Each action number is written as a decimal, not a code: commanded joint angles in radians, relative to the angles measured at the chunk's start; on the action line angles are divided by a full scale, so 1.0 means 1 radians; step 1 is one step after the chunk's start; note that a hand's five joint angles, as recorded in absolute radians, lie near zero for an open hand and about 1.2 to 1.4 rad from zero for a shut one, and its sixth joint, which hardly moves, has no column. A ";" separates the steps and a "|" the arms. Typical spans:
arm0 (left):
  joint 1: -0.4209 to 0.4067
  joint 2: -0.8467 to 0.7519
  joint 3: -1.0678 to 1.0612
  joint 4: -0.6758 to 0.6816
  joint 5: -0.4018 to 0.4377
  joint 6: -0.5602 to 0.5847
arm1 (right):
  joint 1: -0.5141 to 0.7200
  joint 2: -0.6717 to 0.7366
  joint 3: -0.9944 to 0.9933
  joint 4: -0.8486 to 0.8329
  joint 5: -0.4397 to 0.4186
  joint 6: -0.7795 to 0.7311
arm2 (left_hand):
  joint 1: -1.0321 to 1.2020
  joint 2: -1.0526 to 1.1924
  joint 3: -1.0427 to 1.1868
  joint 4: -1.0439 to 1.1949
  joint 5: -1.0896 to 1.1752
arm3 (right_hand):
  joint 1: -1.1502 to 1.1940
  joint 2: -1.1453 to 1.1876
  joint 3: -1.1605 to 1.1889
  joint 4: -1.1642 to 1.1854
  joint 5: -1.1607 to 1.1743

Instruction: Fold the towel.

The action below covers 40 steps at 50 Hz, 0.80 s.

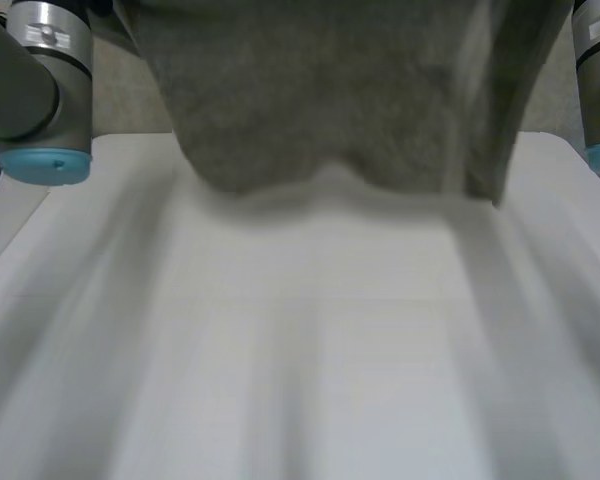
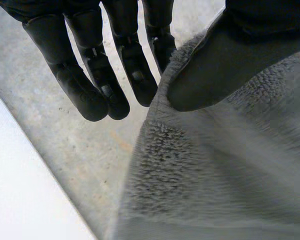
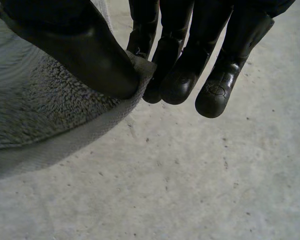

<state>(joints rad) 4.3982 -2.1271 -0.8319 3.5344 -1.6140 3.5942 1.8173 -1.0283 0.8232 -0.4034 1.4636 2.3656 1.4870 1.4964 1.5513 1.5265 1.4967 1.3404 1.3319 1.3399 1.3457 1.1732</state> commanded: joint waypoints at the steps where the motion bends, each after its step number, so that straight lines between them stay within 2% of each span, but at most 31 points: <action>1: -0.008 0.010 -0.154 -0.176 0.157 -0.084 | 0.007 0.031 0.088 0.319 -0.080 -0.016 | -0.091 -0.100 -0.155 -0.130 -0.275 | 0.056 0.064 0.056 0.051 0.049; 3: -0.009 0.013 -0.289 -0.169 0.169 -0.071 | 0.007 0.037 0.178 0.386 -0.097 -0.037 | -0.091 -0.100 -0.155 -0.130 -0.275 | 0.056 0.064 0.056 0.051 0.049; 7: -0.009 0.006 -0.403 -0.141 0.169 -0.028 | 0.007 0.037 0.278 0.400 -0.100 -0.055 | -0.091 -0.100 -0.155 -0.130 -0.275 | 0.056 0.064 0.056 0.051 0.049; 9: -0.008 -0.004 -0.490 -0.132 0.169 0.041 | 0.008 0.039 0.373 0.391 -0.101 -0.066 | -0.091 -0.100 -0.155 -0.130 -0.275 | 0.056 0.064 0.056 0.051 0.049; 15: 0.012 -0.007 -0.633 -0.126 0.171 0.152 | -0.007 0.034 0.482 0.382 -0.097 -0.057 | -0.091 -0.100 -0.155 -0.130 -0.275 | 0.056 0.064 0.056 0.051 0.049; 17: 0.042 0.009 -0.709 -0.121 0.171 0.204 | -0.013 -0.002 0.543 0.374 -0.097 -0.052 | -0.091 -0.100 -0.155 -0.130 -0.275 | 0.056 0.064 0.056 0.051 0.049; 21: 0.070 0.044 -0.779 -0.121 0.172 0.218 | -0.035 -0.108 0.614 0.373 -0.098 -0.046 | -0.091 -0.100 -0.155 -0.130 -0.275 | 0.056 0.064 0.056 0.051 0.049; 26: 0.086 0.162 -0.871 -0.121 0.175 0.221 | -0.110 -0.234 0.712 0.377 -0.126 -0.020 | -0.091 -0.100 -0.155 -0.130 -0.275 | 0.056 0.064 0.056 0.051 0.049; 30: 0.092 0.307 -0.949 -0.123 0.181 0.219 | -0.176 -0.407 0.758 0.400 -0.179 0.035 | -0.091 -0.100 -0.155 -0.130 -0.275 | 0.056 0.064 0.056 0.051 0.049; 31: 0.092 0.308 -0.949 -0.123 0.181 0.219 | -0.176 -0.407 0.758 0.400 -0.180 0.035 | -0.091 -0.100 -0.155 -0.130 -0.275 | 0.056 0.064 0.056 0.051 0.049; 33: 0.107 0.450 -0.987 -0.123 0.181 0.215 | -0.251 -0.528 0.751 0.437 -0.224 0.087 | -0.091 -0.100 -0.155 -0.130 -0.275 | 0.056 0.064 0.056 0.051 0.049; 34: 0.107 0.450 -0.987 -0.123 0.181 0.215 | -0.251 -0.529 0.751 0.437 -0.224 0.087 | -0.091 -0.100 -0.155 -0.130 -0.275 | 0.056 0.064 0.056 0.051 0.049; 36: 0.121 0.570 -1.009 -0.121 0.186 0.199 | -0.323 -0.600 0.719 0.494 -0.293 0.124 | -0.091 -0.100 -0.155 -0.130 -0.275 | 0.056 0.064 0.056 0.051 0.049; 37: 0.121 0.570 -1.009 -0.121 0.186 0.199 | -0.323 -0.601 0.718 0.494 -0.293 0.124 | -0.091 -0.100 -0.155 -0.130 -0.275 | 0.056 0.064 0.056 0.051 0.049; 40: 0.127 0.624 -1.015 -0.121 0.207 0.169 | -0.363 -0.613 0.692 0.592 -0.366 0.129 | -0.091 -0.100 -0.155 -0.130 -0.275 | 0.056 0.064 0.056 0.051 0.049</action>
<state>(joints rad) 4.5089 -1.6548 -1.8236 3.4124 -1.4292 3.8021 1.5483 -1.5663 1.5660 0.0559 1.2144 2.4562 1.4870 1.5013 1.5536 1.5265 1.5061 1.3405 1.3319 1.3413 1.3457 1.1753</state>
